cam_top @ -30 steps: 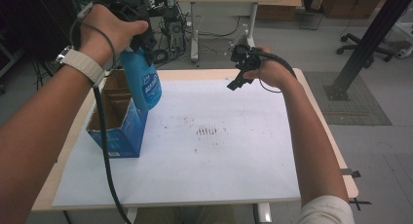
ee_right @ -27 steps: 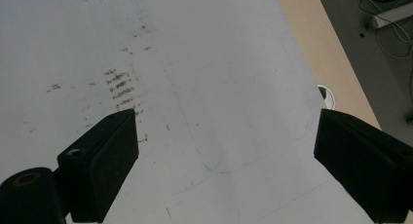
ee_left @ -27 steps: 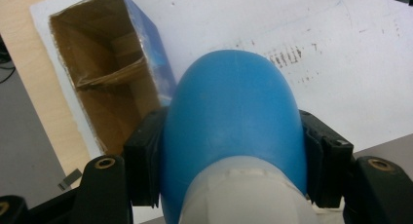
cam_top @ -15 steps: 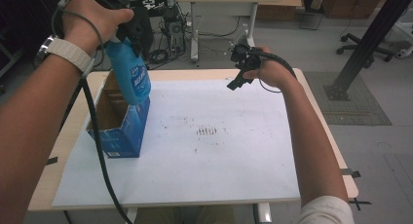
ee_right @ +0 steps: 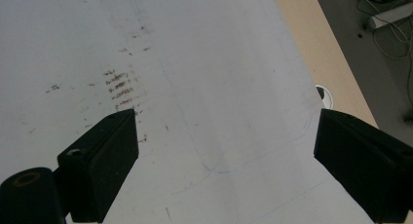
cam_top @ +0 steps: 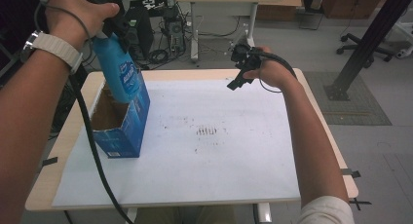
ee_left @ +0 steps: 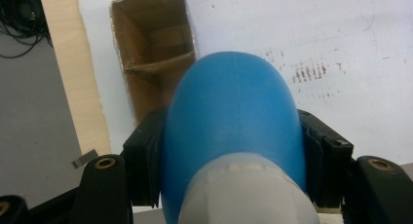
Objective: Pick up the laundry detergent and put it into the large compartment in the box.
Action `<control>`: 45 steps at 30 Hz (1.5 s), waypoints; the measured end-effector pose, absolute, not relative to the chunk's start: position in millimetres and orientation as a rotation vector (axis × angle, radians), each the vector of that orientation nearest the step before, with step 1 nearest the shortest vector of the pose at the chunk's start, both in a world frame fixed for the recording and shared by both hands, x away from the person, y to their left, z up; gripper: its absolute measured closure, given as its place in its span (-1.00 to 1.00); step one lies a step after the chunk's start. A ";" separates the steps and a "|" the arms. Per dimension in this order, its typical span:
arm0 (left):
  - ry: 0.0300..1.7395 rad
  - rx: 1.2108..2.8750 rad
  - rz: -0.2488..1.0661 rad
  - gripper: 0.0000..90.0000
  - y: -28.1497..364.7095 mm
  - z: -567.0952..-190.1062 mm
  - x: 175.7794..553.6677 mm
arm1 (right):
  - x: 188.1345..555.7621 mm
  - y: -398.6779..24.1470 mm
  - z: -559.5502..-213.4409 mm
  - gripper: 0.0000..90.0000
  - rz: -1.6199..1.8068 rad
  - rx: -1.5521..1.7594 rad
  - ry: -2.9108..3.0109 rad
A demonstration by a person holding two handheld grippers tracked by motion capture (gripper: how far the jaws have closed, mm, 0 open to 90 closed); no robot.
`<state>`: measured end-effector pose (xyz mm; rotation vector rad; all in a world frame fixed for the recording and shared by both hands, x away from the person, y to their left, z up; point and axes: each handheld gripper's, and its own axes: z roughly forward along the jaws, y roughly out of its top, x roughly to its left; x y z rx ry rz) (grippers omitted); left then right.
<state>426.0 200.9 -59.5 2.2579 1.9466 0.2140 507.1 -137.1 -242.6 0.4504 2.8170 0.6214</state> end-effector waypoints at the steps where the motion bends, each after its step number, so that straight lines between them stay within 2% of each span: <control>1: 1.951 2.254 0.213 -0.17 202.5 -59.8 426.1 | 507.2 -137.0 -242.7 -0.80 0.620 0.448 2.818; 25: 2.055 2.189 0.232 -0.17 239.5 -73.1 427.0 | 508.7 -135.5 -244.8 -0.80 0.615 0.445 2.822; 45: 2.090 2.174 0.196 -0.17 256.5 -104.5 429.2 | 507.7 -135.5 -244.7 -0.80 0.612 0.451 2.823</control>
